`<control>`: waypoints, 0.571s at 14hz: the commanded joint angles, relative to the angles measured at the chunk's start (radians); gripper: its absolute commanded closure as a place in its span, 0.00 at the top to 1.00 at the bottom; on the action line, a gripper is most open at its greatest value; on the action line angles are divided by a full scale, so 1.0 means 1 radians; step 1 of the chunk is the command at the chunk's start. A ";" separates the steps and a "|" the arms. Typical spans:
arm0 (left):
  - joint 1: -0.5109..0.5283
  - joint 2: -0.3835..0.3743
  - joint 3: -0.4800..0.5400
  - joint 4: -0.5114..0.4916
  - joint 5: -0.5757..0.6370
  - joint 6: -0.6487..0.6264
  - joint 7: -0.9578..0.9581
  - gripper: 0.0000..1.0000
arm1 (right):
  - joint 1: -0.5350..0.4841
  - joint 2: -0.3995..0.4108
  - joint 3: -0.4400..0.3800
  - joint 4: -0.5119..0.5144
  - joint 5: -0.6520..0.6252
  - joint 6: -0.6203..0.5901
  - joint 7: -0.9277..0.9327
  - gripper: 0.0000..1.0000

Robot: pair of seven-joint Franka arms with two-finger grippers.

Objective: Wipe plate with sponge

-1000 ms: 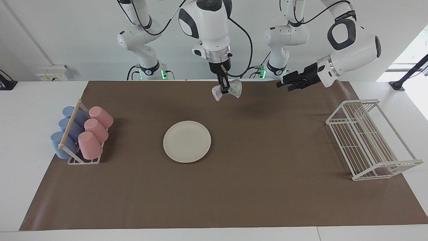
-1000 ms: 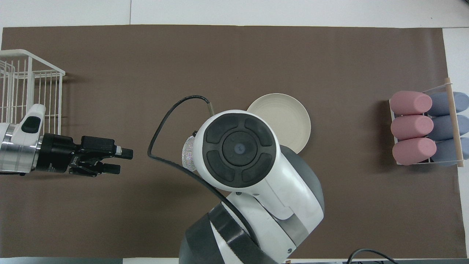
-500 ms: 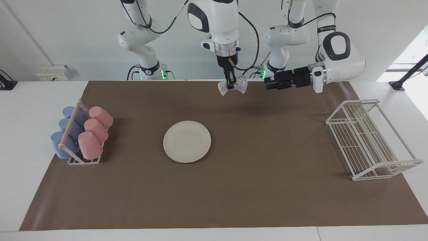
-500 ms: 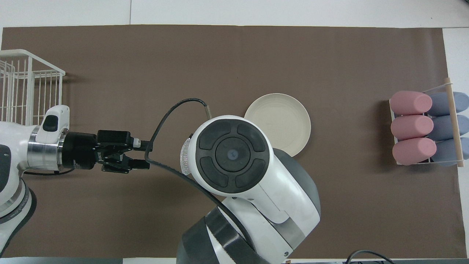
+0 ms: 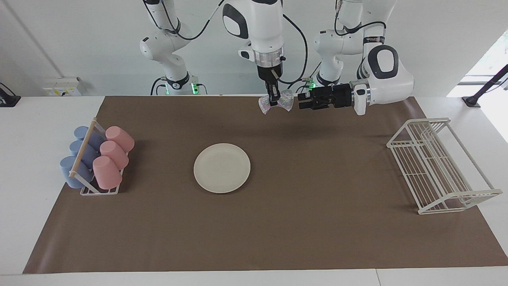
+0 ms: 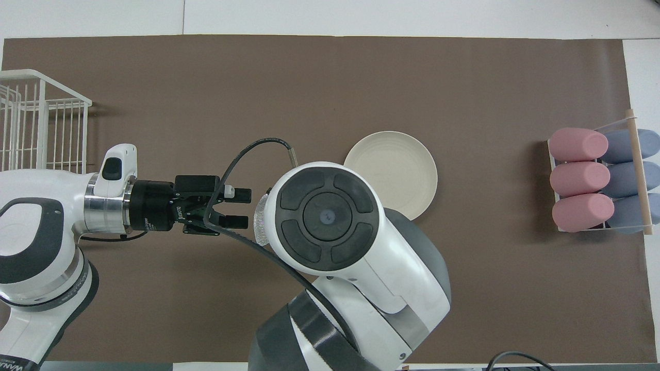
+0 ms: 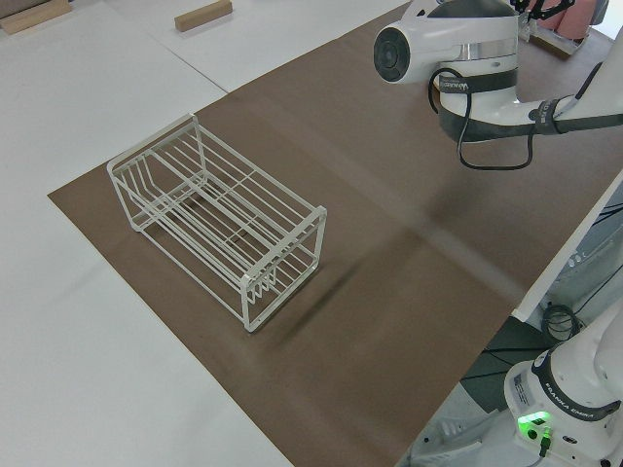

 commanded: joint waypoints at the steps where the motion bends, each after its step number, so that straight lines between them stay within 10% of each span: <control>1: -0.037 0.012 0.009 0.010 -0.033 0.043 0.000 0.95 | -0.008 0.002 0.006 0.003 -0.018 -0.001 0.016 0.00; 3: -0.059 0.012 0.009 0.011 -0.033 0.034 -0.003 0.87 | -0.008 0.002 0.006 0.003 -0.018 -0.001 0.015 0.00; 7: -0.059 0.012 0.011 0.026 -0.031 -0.036 -0.111 0.02 | -0.008 0.002 0.006 0.003 -0.018 -0.001 0.015 0.00; 8: -0.059 0.012 0.012 0.028 -0.031 -0.038 -0.137 0.00 | -0.009 0.002 0.006 0.003 -0.018 -0.001 0.015 0.00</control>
